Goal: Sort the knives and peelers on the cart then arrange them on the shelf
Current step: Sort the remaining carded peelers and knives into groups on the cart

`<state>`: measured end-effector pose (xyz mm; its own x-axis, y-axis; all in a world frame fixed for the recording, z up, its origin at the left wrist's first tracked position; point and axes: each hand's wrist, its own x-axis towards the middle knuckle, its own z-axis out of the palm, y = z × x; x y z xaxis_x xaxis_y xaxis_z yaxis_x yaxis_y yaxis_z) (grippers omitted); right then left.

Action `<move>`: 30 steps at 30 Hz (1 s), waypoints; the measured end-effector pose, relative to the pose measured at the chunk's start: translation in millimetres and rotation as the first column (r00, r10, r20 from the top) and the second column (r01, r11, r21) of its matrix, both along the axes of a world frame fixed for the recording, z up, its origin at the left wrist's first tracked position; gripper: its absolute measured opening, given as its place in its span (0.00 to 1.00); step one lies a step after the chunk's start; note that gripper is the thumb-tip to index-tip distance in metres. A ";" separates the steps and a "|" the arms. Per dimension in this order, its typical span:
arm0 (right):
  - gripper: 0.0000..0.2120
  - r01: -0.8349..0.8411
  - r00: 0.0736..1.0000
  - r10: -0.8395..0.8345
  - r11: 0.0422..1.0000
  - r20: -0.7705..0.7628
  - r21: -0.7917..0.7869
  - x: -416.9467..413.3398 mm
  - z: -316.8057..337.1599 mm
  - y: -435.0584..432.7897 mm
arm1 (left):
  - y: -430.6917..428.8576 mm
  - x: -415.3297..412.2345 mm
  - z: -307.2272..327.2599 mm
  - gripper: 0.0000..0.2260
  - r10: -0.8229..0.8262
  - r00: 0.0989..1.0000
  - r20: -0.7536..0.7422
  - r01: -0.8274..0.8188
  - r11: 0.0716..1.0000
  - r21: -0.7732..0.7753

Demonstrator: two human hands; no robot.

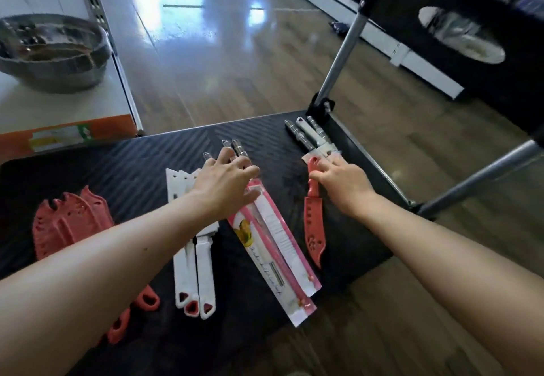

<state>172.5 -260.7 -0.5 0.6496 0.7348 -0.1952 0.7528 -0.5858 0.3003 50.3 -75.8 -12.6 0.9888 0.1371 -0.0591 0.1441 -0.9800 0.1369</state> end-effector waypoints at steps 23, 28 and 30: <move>0.06 -0.234 0.972 0.233 0.969 0.021 0.083 38.5 -26.9 -3.5 | -12.1 68.4 -8.4 0.17 0.094 0.995 0.046 -0.086 0.984 -0.153; 0.11 -0.187 0.982 0.188 0.939 0.024 0.289 66.0 -24.0 -18.2 | -24.2 121.4 -13.3 0.20 -0.022 0.999 -0.043 0.021 0.999 -0.035; 0.13 -0.106 0.993 0.118 0.947 -0.022 0.304 75.4 -29.8 -23.9 | -28.6 141.4 -17.6 0.20 -0.030 0.998 -0.056 0.027 0.998 -0.049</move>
<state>247.9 -284.6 -30.3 0.5557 0.8310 0.0232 0.8266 -0.5553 0.0915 191.7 -104.4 -30.2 0.9871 0.1047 -0.1211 0.1252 -0.9763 0.1765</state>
